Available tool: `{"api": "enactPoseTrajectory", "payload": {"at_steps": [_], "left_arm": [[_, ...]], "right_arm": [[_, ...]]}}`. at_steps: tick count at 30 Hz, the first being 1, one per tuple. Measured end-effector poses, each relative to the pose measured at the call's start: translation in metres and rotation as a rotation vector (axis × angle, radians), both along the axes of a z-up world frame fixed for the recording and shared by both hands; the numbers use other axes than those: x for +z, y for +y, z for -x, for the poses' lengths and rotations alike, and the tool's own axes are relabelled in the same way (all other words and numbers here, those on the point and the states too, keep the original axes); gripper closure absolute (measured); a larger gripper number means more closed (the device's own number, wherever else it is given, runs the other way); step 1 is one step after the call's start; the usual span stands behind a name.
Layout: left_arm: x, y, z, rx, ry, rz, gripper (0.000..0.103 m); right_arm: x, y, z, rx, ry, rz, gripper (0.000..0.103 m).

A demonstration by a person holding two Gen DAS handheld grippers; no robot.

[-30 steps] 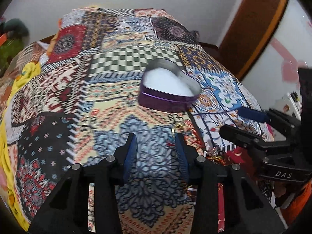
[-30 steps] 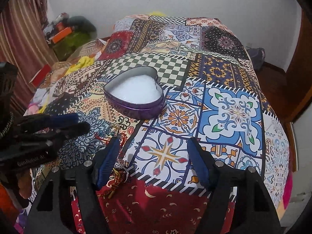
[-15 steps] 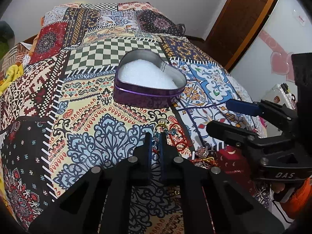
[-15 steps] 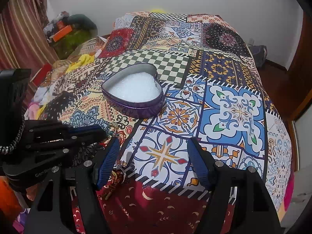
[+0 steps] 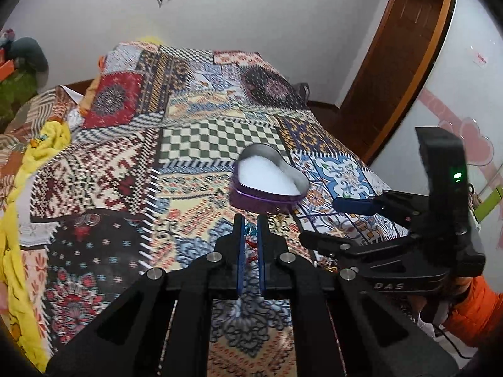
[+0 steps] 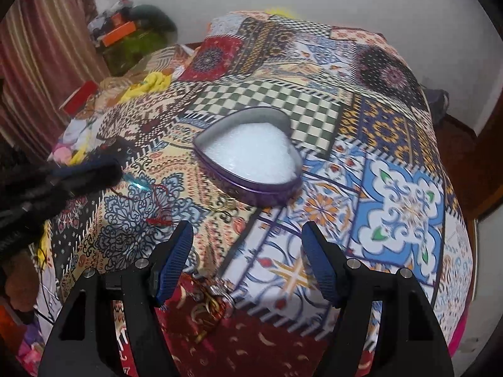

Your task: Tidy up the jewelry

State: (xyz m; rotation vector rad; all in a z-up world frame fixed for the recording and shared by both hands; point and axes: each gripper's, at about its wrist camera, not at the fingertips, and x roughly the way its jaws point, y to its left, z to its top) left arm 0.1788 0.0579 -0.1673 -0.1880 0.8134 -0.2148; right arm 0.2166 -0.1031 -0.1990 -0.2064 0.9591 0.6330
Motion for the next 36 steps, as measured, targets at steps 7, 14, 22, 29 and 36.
{"api": "enactPoseTrajectory", "payload": {"at_steps": [7,14,22,29,36], "left_arm": [[-0.016,0.015,-0.001,0.035,0.029,-0.008,0.097],[-0.029,0.019,-0.006,0.052,0.042,-0.020,0.097],[-0.029,0.014,-0.005,0.051,0.035,-0.045,0.097],[-0.014,0.010,-0.004,0.047,0.009,-0.044,0.097],[0.011,0.004,-0.006,0.048,-0.040,-0.057,0.097]], "right_arm": [[-0.015,0.023,-0.016,0.048,0.051,0.044,0.052],[-0.025,0.032,-0.027,0.051,0.105,0.045,0.058],[-0.028,0.040,-0.025,0.069,0.068,0.074,0.078],[-0.024,0.038,-0.025,0.061,0.062,0.075,0.080],[-0.003,0.019,-0.021,0.023,0.035,0.018,0.080]]}}
